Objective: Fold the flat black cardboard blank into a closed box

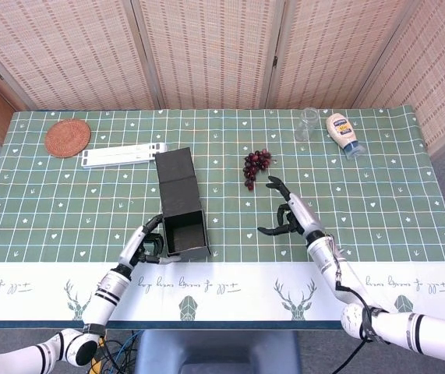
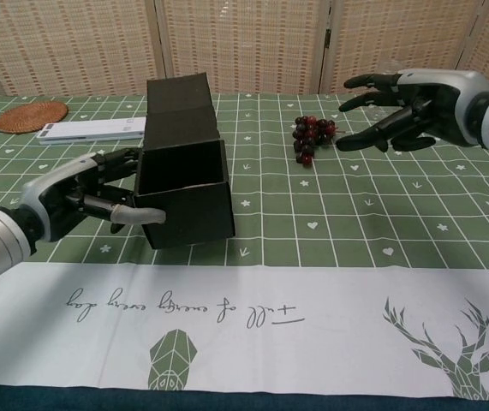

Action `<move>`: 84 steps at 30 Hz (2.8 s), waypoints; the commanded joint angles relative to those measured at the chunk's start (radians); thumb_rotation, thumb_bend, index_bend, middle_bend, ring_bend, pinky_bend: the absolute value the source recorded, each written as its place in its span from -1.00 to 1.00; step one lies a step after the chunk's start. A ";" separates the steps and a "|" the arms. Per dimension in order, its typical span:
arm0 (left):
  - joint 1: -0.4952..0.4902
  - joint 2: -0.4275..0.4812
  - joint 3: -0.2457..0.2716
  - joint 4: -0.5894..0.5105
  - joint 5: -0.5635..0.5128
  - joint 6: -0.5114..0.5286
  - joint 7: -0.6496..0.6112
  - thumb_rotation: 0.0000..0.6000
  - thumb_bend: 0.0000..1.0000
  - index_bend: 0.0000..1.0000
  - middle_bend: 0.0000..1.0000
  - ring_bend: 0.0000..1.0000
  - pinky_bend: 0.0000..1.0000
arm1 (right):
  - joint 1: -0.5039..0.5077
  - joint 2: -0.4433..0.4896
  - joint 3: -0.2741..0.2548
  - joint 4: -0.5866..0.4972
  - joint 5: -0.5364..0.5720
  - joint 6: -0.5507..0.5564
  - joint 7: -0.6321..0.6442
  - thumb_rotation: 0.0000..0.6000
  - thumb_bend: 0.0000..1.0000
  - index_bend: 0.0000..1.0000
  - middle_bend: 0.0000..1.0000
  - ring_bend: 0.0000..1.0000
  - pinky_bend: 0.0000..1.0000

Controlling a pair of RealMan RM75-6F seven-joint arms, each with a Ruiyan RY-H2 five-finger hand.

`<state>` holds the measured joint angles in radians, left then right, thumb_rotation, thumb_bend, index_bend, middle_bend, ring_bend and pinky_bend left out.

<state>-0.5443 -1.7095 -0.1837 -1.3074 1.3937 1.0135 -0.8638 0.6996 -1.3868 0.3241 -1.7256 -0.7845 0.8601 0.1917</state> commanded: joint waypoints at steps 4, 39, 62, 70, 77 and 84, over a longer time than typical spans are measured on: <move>0.013 0.091 0.033 -0.117 0.083 0.054 -0.030 1.00 -0.78 -0.28 -0.31 0.40 0.49 | 0.058 -0.118 0.008 0.092 0.061 -0.022 -0.020 1.00 -0.82 -1.00 -0.75 0.43 1.00; -0.068 0.091 0.084 -0.141 0.064 -0.037 0.092 1.00 -0.78 -0.32 -0.31 0.39 0.49 | 0.210 -0.392 0.283 0.221 0.042 -0.033 0.113 1.00 -1.00 -1.00 -0.45 0.50 1.00; -0.089 -0.042 -0.037 -0.009 -0.188 -0.092 0.288 1.00 -0.78 -0.35 -0.31 0.39 0.47 | 0.348 -0.161 0.151 0.136 0.160 -0.224 -0.072 1.00 -1.00 -1.00 -0.18 0.60 1.00; -0.078 -0.075 -0.048 0.036 -0.210 -0.071 0.344 1.00 -0.77 -0.37 -0.31 0.38 0.47 | 0.386 -0.124 0.118 0.122 0.145 -0.215 -0.122 1.00 -1.00 -1.00 -0.07 0.61 1.00; -0.062 -0.114 -0.079 0.057 -0.254 -0.030 0.408 1.00 -0.77 -0.36 -0.31 0.39 0.47 | 0.430 -0.105 0.056 0.120 0.122 -0.202 -0.211 1.00 -1.00 -1.00 -0.07 0.61 1.00; -0.047 -0.148 -0.081 0.077 -0.261 0.023 0.495 1.00 -0.78 -0.37 -0.31 0.40 0.48 | 0.473 -0.108 -0.017 0.139 0.055 -0.130 -0.355 1.00 -1.00 -0.75 -0.07 0.61 1.00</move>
<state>-0.5962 -1.8494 -0.2641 -1.2355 1.1328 1.0272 -0.3806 1.1563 -1.4923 0.3327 -1.5954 -0.7027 0.7001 -0.1214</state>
